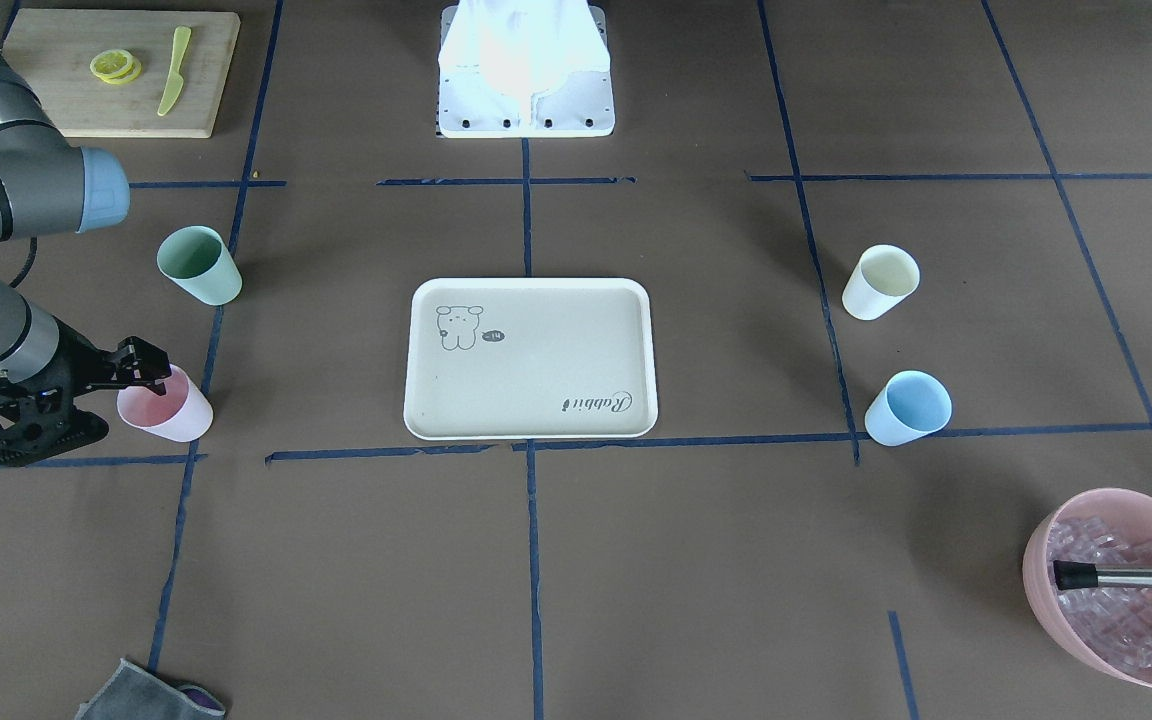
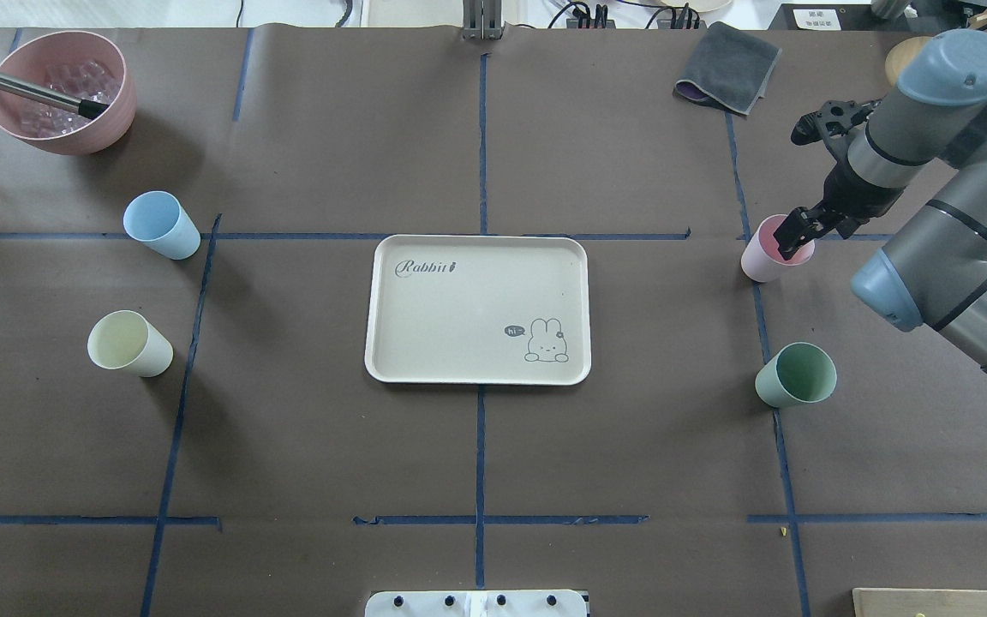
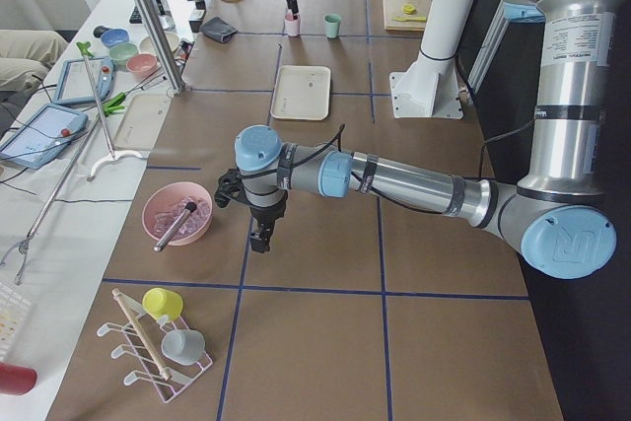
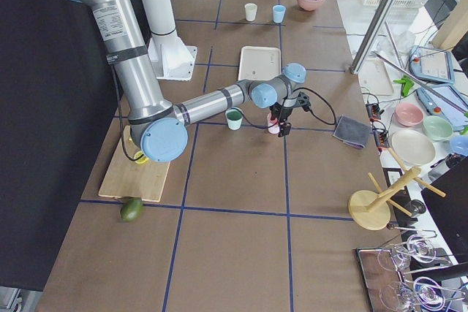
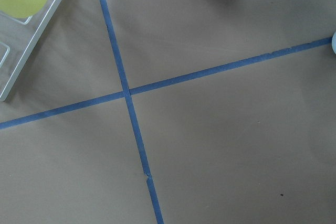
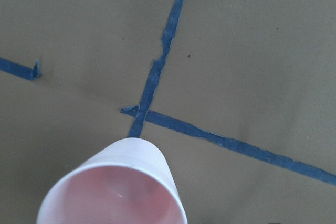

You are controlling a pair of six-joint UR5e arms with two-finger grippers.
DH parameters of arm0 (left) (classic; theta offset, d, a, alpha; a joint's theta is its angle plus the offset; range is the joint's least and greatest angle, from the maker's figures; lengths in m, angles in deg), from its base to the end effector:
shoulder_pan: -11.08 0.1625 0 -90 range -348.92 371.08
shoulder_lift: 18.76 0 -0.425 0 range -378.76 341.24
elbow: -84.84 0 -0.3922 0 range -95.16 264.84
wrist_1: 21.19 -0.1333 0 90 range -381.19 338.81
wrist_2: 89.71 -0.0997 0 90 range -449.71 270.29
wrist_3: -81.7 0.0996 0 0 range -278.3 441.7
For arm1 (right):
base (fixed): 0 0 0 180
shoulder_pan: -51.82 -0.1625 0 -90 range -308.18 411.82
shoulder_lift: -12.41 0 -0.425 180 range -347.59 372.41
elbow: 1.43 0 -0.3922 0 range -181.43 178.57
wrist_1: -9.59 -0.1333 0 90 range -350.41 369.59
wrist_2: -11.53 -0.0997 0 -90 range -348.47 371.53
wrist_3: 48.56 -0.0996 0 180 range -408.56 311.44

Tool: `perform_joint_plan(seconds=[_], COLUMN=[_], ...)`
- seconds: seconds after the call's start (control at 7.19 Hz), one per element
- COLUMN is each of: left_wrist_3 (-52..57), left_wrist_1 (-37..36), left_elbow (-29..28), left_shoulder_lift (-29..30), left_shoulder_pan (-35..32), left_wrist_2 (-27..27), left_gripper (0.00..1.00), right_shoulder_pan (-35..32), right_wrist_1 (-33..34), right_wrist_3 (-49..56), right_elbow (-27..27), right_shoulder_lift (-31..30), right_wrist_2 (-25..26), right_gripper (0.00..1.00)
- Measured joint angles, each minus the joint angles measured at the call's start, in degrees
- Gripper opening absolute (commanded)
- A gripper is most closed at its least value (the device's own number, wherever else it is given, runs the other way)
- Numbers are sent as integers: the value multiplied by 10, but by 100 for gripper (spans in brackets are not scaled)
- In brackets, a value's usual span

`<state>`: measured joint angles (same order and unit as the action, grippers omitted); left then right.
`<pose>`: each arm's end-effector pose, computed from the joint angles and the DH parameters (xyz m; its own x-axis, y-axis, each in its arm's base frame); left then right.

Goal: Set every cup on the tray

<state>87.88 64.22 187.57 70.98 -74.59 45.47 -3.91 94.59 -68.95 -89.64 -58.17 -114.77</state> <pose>-0.0255 -0.4927 0.5587 0.6834 0.2556 -0.6838 -0.1492 0.9658 0.2119 -0.2978 -0.5691 0.4803 0.6851 -0.3361 0.6463 0.2998 0.9387 0.1703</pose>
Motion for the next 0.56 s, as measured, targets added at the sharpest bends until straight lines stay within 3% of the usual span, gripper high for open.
perform_joint_plan(seconds=[0.14, 0.56], left_wrist_3=[0, 1], left_wrist_1=[0, 0], left_elbow=[0, 1], left_shoulder_lift=[0, 0], left_shoulder_pan=[0, 0], left_wrist_2=[0, 0], left_gripper=[100, 100], right_shoulder_pan=[3, 4], right_wrist_1=[0, 1], right_wrist_3=[0, -5], right_elbow=[9, 19], right_shoulder_lift=[7, 20], right_wrist_2=[1, 0], right_gripper=[25, 10])
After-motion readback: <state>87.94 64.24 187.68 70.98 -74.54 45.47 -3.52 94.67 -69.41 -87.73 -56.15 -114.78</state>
